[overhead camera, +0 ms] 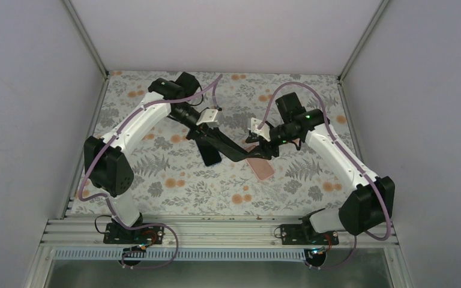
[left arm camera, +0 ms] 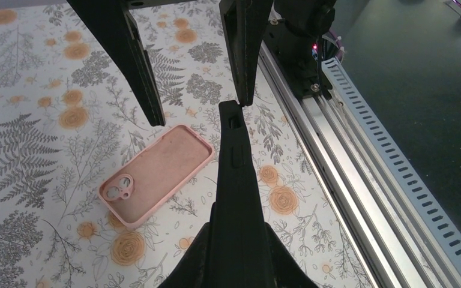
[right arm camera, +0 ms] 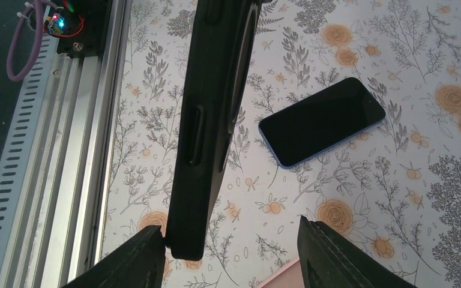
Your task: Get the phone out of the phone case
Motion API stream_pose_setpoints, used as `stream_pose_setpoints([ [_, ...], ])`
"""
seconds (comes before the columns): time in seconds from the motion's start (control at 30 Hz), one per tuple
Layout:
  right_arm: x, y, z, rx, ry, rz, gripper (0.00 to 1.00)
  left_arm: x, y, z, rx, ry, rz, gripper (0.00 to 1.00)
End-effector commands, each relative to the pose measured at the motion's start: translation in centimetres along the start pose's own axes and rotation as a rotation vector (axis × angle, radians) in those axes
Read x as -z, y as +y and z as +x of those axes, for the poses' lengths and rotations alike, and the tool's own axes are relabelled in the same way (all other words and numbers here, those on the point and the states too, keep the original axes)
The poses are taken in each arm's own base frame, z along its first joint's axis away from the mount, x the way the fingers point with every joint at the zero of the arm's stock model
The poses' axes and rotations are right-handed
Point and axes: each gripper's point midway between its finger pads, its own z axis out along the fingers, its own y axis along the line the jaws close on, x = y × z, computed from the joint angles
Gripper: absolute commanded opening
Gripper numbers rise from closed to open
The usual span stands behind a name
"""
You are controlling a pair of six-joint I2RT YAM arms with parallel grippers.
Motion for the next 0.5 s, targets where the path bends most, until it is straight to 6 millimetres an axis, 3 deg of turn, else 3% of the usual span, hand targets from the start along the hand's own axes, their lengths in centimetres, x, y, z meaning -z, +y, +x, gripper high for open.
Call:
stream_pose_setpoints([
  [0.0,0.9,-0.6,-0.8,0.027,-0.017,0.018,0.57,0.5,-0.9,-1.6,-0.049,-0.051,0.000,0.02],
  [0.27,0.7,-2.2,0.0,0.028,0.012,0.081,0.52,0.8,-1.3,-2.7,-0.060,-0.075,0.004,0.02],
  [0.47,0.5,-0.6,0.2,0.020,-0.002,0.013,0.56,0.6,-0.8,-2.0,-0.046,-0.054,-0.006,0.02],
])
